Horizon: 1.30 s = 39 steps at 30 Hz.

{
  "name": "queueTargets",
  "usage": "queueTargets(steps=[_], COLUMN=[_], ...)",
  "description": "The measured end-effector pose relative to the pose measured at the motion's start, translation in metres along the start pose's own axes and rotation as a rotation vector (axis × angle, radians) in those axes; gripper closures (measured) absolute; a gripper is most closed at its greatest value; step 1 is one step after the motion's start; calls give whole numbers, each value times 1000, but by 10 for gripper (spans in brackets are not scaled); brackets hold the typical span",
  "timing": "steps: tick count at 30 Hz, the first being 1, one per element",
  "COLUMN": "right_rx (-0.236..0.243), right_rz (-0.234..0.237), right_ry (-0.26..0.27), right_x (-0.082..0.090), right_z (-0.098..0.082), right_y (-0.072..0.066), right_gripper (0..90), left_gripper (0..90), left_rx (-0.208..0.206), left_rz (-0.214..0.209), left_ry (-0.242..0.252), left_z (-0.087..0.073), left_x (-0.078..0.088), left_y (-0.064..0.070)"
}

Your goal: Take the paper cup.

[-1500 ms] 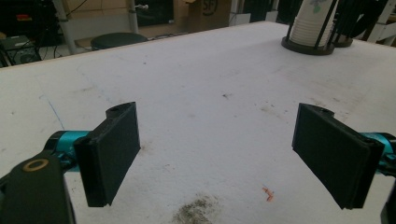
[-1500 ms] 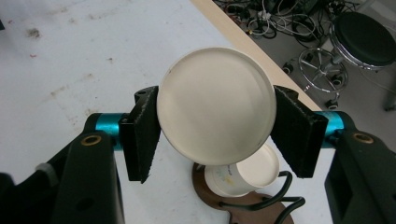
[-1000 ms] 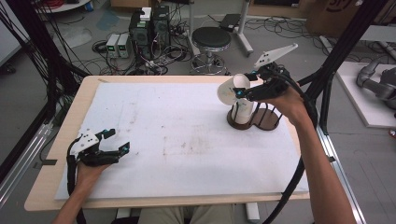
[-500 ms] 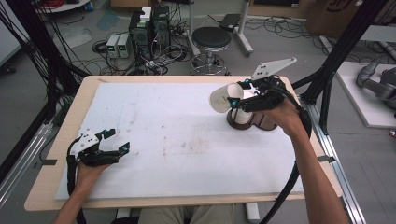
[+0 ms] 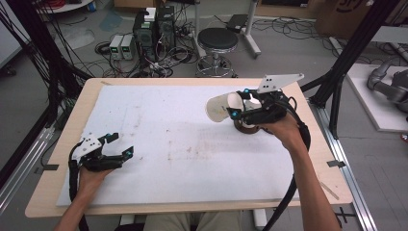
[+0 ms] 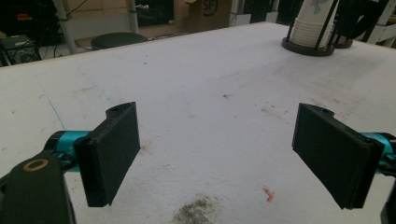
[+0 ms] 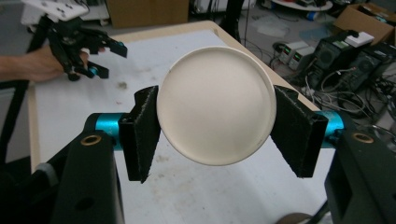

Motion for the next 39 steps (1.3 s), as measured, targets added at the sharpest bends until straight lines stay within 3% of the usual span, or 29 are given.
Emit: queueTargets(steps=[3, 7, 19, 29, 39], right_rx=[-12, 7, -11, -11, -9], right_rz=[4, 10, 90, 162, 195], right_ry=[37, 52, 100, 193, 206], right_x=[0, -5, -25, -34, -42], right_z=[-3, -4, -16, -25, -34], right_y=[-4, -8, -23, -32, -40], right_gripper=[377, 377, 377, 377, 376], left_gripper=[150, 150, 150, 150, 150], left_rx=[-1, -2, 5, 3, 2], left_rz=[-3, -8, -10, -15, -11], left_ry=[3, 7, 8, 9, 8], left_z=[0, 0, 0, 0, 0], left_x=[0, 1, 1, 1, 1], left_y=[0, 0, -1, 0, 0])
Point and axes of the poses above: each handheld gripper's, and its own axes: x roughly backward along the jaws, z roughly out of its top, y roughly to its right, the point moved 3 cm from there along -x, roughly forward along the jaws, and after that the axes turned 11 degrees about x, right-handed, at the moved point
